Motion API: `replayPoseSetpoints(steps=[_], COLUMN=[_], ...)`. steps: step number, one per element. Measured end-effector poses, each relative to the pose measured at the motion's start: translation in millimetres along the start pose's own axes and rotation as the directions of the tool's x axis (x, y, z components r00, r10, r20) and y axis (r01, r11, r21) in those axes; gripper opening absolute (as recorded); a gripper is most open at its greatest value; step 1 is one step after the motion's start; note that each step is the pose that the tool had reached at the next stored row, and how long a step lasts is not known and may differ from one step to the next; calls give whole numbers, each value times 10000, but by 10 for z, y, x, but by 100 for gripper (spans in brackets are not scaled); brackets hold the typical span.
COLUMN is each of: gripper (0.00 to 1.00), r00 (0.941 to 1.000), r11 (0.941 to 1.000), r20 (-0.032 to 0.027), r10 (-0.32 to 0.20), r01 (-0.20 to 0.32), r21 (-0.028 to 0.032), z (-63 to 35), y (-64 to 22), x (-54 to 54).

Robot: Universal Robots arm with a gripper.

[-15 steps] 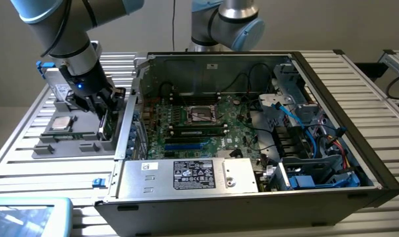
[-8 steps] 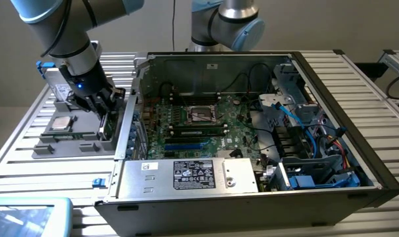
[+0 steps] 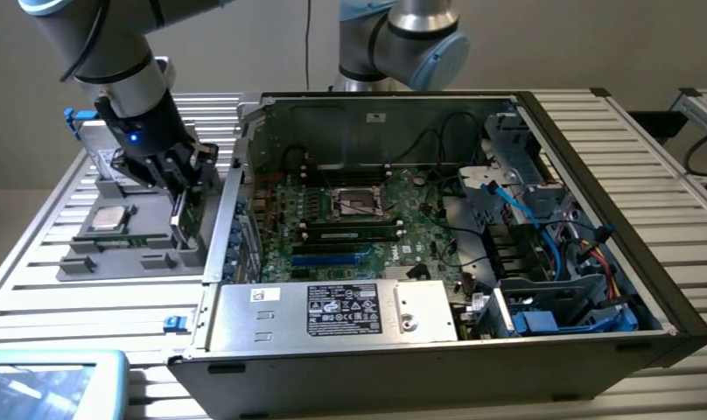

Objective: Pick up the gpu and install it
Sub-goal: 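Pick up the gpu and move the gpu toward the slot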

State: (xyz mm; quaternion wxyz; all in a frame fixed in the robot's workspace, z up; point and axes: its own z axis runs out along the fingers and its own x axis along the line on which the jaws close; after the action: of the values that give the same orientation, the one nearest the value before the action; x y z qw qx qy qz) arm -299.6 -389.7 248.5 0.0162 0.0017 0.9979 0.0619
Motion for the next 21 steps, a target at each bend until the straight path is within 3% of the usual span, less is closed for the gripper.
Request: replayPoseSetpoints(steps=[21], gripper=[28], r00=[9999], r11=[9999], r20=[21], r10=[163], r01=[-163], r21=[4], z=[-945], y=[118], x=[-54])
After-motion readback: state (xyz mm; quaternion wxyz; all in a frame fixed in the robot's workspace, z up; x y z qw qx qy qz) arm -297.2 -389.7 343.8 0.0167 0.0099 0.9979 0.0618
